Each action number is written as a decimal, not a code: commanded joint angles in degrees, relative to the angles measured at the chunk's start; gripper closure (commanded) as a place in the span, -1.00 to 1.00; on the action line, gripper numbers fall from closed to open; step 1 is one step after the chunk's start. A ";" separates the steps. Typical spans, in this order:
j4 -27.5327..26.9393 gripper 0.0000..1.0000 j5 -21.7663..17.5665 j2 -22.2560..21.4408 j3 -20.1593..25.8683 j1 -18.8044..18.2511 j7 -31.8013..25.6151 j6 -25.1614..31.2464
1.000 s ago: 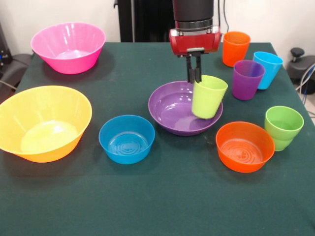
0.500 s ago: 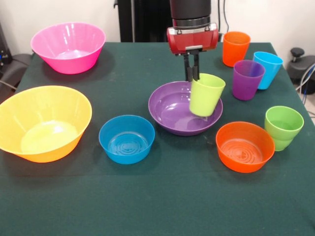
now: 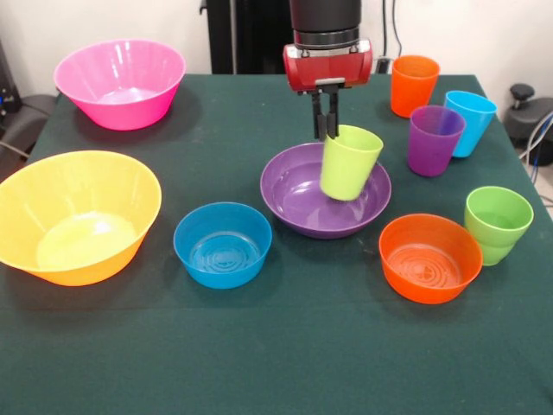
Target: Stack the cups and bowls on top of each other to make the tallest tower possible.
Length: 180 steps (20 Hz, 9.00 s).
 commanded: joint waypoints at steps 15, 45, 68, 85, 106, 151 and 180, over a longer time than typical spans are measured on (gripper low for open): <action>-4.28 1.00 -0.95 2.09 9.98 -0.81 -12.85 8.16; -4.90 1.00 -1.57 0.04 13.72 -1.55 -14.31 7.33; -5.78 1.00 -5.28 0.39 13.99 -1.18 -12.66 7.09; -5.19 -1.00 -4.17 -0.98 15.50 -1.47 -15.20 8.03; -5.98 -1.00 -6.27 -1.45 14.19 -1.15 -12.38 6.72; -6.92 1.00 -6.29 0.76 16.41 -0.47 -11.63 11.26; -6.58 1.00 -0.97 -1.10 22.92 -2.02 -17.26 15.67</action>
